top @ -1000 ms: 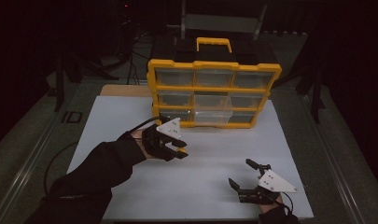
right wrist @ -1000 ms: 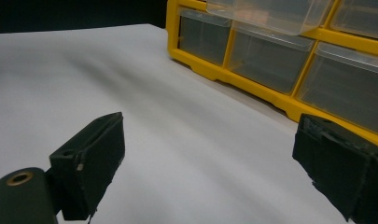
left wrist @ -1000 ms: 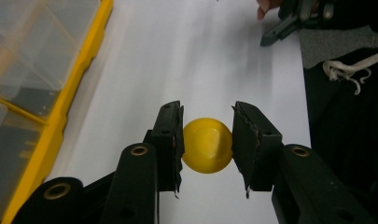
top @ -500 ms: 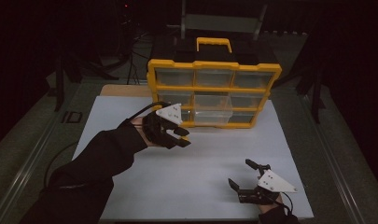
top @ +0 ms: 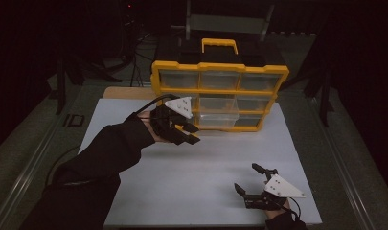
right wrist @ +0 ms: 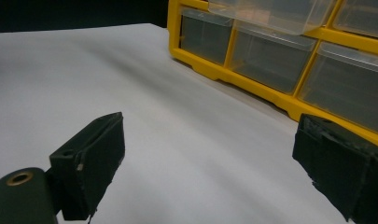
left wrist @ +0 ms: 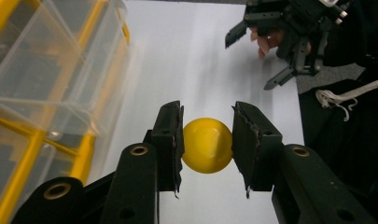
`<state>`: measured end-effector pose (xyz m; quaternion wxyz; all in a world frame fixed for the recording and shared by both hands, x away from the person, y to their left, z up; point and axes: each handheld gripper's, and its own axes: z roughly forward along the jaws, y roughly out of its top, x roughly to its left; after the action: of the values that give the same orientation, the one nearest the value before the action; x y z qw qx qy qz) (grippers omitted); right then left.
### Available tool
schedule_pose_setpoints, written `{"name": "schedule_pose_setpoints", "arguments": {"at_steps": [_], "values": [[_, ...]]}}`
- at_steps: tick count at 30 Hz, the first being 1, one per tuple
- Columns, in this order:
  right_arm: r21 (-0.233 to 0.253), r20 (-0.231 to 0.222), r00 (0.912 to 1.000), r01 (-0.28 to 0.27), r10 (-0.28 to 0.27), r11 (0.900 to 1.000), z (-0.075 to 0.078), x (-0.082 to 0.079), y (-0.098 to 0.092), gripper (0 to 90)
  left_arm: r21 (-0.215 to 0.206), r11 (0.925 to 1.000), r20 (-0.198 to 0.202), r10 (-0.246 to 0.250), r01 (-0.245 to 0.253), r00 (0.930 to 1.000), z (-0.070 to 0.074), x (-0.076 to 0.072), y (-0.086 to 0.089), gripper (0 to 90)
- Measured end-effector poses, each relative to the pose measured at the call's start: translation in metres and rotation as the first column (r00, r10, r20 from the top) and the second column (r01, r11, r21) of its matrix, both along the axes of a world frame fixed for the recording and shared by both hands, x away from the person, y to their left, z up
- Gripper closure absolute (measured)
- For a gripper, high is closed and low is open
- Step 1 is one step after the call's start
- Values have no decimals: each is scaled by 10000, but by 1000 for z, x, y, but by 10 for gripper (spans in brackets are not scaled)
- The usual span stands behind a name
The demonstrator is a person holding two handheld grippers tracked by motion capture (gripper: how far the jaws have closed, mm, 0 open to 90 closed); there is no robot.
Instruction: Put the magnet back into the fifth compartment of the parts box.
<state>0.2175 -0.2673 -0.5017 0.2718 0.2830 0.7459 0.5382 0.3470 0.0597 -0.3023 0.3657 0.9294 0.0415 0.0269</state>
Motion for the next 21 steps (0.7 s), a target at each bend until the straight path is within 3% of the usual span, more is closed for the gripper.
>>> {"name": "schedule_pose_setpoints", "arguments": {"at_steps": [8,15,21], "values": [[-10,3,10000,16,-16,10000,0,0,0,93,-315,9995,-49,0,-2,10000,13,9,-4,642],[-31,20,10000,37,-37,10000,0,0,-1,94,-254,9996,-116,-86,83,9999,19,19,-9,642],[-36,27,10000,91,-91,10000,0,0,-1,94,-360,9993,-103,127,-131,9999,25,28,-12,642]]}}
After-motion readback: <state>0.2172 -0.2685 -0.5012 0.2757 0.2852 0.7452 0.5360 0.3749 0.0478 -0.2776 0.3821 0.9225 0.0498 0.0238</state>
